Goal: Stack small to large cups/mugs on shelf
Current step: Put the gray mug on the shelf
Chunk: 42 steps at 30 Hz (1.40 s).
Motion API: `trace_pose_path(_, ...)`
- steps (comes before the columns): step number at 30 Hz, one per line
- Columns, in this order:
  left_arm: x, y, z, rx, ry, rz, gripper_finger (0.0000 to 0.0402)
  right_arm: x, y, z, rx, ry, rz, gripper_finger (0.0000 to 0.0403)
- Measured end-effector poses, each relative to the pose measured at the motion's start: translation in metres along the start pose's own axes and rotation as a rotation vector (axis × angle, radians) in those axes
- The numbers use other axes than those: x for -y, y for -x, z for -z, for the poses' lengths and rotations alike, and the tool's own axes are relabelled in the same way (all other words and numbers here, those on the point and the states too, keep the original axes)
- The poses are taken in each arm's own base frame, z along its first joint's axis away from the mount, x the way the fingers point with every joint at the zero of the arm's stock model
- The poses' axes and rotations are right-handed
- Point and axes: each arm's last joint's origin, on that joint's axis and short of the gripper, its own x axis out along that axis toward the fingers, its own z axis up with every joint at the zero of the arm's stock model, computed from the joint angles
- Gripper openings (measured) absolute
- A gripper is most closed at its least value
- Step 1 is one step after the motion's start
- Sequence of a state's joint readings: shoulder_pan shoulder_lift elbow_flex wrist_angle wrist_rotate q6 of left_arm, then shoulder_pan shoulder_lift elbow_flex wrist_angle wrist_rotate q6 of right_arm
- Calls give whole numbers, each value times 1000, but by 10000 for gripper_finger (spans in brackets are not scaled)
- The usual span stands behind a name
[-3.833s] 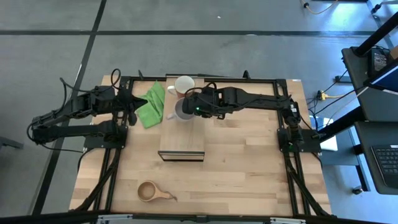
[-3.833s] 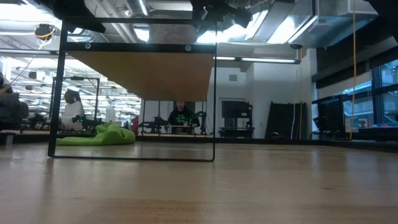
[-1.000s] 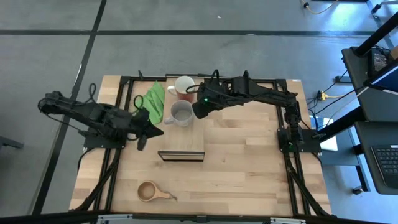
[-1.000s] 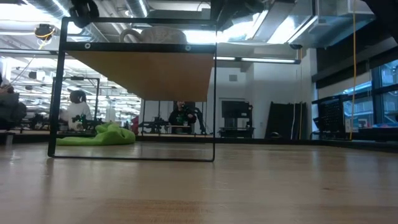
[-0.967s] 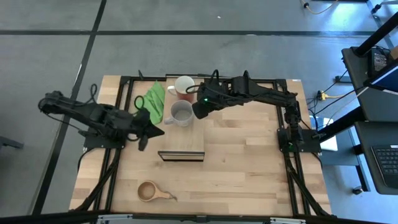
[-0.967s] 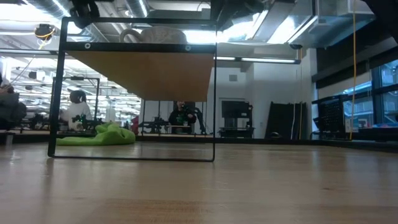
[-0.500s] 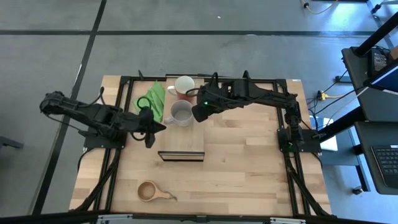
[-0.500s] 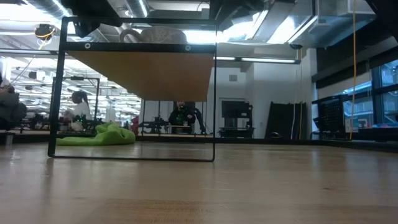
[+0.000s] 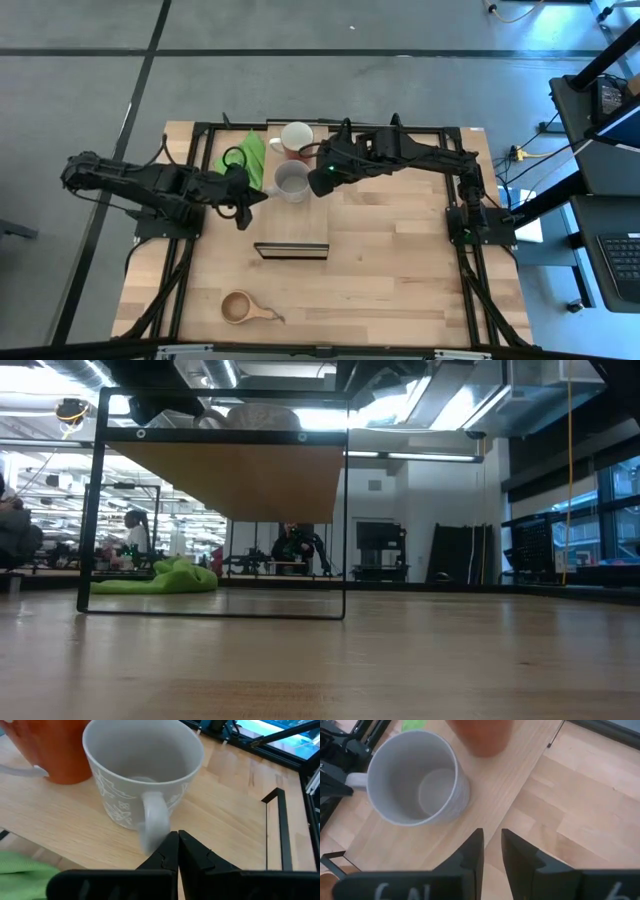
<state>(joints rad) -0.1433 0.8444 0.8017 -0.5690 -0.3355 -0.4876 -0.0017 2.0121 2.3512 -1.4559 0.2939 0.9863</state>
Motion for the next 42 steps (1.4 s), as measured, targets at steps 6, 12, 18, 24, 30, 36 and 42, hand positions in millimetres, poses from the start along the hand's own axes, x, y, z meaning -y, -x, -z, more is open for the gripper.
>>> trace_pose_path(6, -7, -2, -3, 2, -15, -24, 0, 0, 0, 0, 2, -4, 1, 69)
trace_pose_path(12, -12, -4, -6, -14, -29, 3, 0, 1, 0, -1, 22, -10, 15, 69)
trace_pose_path(18, -17, -6, -9, -8, -37, 4, 0, 1, 0, -1, 24, -28, 17, 69)
trace_pose_path(24, -19, -12, -14, -8, -54, 45, 0, 1, 0, -1, 25, -32, 17, 69)
trace_pose_path(30, -19, -22, -16, -24, -66, 81, 0, 1, 0, -1, 25, -48, 17, 69)
trace_pose_path(36, -20, -25, -19, -5, -60, 79, 0, 1, 0, -1, 24, -57, 18, 69)
trace_pose_path(42, -21, -26, -19, -2, -81, 71, 0, 1, 0, -1, 42, -59, 31, 69)
